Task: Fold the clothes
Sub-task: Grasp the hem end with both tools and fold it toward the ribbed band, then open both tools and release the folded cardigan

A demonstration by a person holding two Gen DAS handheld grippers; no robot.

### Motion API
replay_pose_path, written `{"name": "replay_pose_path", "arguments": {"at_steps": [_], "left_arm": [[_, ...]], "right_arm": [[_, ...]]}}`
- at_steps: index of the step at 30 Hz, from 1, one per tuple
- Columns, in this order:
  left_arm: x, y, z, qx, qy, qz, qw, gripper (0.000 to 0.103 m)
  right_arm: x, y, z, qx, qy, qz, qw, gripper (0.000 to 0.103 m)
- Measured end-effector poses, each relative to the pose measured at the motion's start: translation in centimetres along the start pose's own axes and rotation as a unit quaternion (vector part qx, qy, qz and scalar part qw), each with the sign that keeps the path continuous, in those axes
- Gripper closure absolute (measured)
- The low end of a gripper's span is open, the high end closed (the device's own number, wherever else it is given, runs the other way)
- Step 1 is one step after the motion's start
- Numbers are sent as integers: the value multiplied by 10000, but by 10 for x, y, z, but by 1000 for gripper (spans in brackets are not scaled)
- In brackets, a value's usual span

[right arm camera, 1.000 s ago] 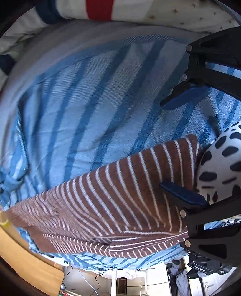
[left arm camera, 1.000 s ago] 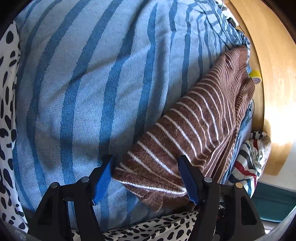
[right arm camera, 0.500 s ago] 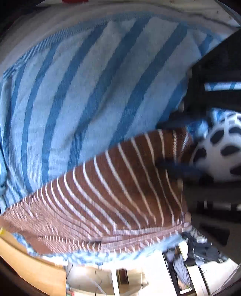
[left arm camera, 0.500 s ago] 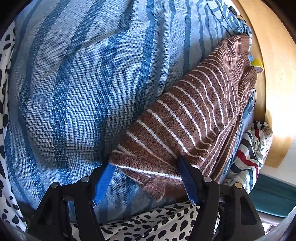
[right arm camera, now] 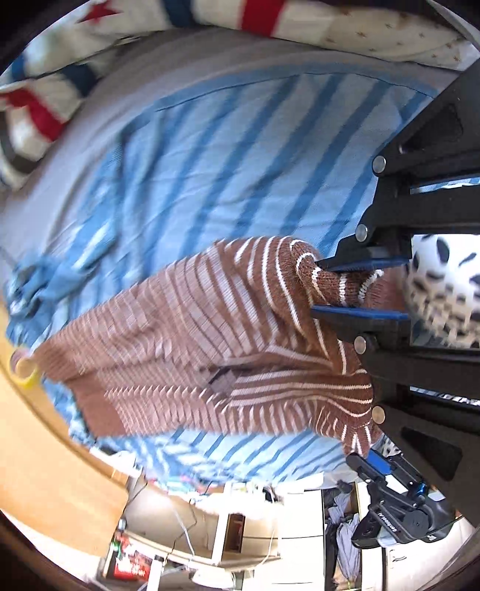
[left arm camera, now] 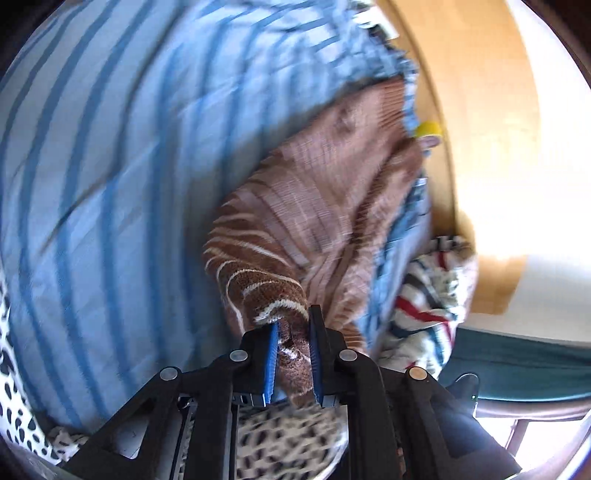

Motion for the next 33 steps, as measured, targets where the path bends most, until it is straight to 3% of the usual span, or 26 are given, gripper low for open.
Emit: {"name": "replay_pose_path", "arguments": {"at_steps": [7,16,18,20,23,26,28,31,33], "left_arm": [[62,52,-26,263,-327,-263,9988,87],[119,143,-113,493,-235,-585,9968,87],[121,162,-134,558,-74,-687,9960,87],[119,176,-155,563,92,-752,9955,87],[116,189,-184,554,345,-885,9939,87],[105,196,-206,647,546,-922,9921,87],[99,198,-214,613,558,-842,9930,87],[96,202,-200,695,138,-537,9960,75],[96,205,-174,1000,-94,-484,9938,38]], "right_arm": [[-36,69,17,369,151,284,9988,85],[-78,178,-35,596,-15,673,9959,84],[-83,197,-51,638,-121,735,9952,79],[-85,213,-65,705,-222,764,9943,63],[-83,220,-62,1074,-49,707,9917,50],[-79,212,-54,1343,61,706,9884,45],[-75,193,-59,1213,29,837,9891,45],[-67,162,-84,750,-10,905,9931,46],[-56,144,-107,487,-142,831,9952,46]]}}
Point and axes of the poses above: each gripper's, at about its wrist camera, not at the fingertips, and z roughly against the way its jaws point, x to its right, y to its top, the point moved 5 cm from there along -z, roughly the way its jaws point, and after that the axes turned 15 degrees about x, right-handed, at the moved point
